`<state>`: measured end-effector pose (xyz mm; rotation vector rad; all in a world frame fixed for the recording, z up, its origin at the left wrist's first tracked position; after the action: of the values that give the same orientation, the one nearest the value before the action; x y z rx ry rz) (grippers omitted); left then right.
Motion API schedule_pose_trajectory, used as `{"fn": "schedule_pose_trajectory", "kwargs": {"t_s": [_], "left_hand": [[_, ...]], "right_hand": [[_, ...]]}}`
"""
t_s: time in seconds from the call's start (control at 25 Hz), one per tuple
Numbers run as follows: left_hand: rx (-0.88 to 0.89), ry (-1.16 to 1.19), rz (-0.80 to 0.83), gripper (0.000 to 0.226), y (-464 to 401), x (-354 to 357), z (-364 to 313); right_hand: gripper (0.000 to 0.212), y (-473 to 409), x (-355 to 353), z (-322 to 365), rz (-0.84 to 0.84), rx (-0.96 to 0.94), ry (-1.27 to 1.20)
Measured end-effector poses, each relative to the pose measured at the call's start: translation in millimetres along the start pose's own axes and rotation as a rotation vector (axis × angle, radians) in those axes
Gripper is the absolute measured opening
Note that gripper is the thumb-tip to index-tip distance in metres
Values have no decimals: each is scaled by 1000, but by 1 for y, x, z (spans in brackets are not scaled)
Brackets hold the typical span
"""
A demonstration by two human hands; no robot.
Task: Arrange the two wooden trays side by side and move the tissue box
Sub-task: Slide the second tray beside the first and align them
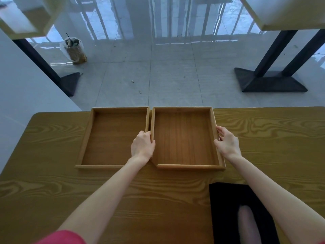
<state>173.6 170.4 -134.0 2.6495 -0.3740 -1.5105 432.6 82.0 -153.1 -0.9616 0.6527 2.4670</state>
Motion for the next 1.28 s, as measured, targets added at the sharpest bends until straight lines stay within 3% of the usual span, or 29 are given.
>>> {"fn": "schedule_pose_trajectory", "kwargs": {"t_s": [0.44,0.64,0.8,1.0,1.16,1.28], "left_hand": [[46,-85,-44,29,1,5,-5],[139,-15,-25,37,5,-5,-4],[222,-31,30,49,22,-13,10],[124,-195,176,74,46,-11,62],[90,-364,303,71,52,-7,99],[102,-355,315,60,52,-7,109]], "right_hand": [[52,-3,5,-4,24,-39,47],[55,13,19,8,71,-152,339],[57,40,37,22,93,-270,501],[62,75,76,30,310,-354,587],[61,85,94,28,367,-378,695],[59,88,99,29,334,-374,688]]}}
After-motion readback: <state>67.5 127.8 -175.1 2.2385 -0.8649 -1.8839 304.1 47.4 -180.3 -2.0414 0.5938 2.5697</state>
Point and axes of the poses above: each hand's wrist, its own y-axis away from the middle knuckle, its own x-axis out of the palm, z = x × y, the point moved 8 cm from there along -y, towards the middle knuckle, and after that the axes turned 5 degrees about y, right-handed, at the moved point
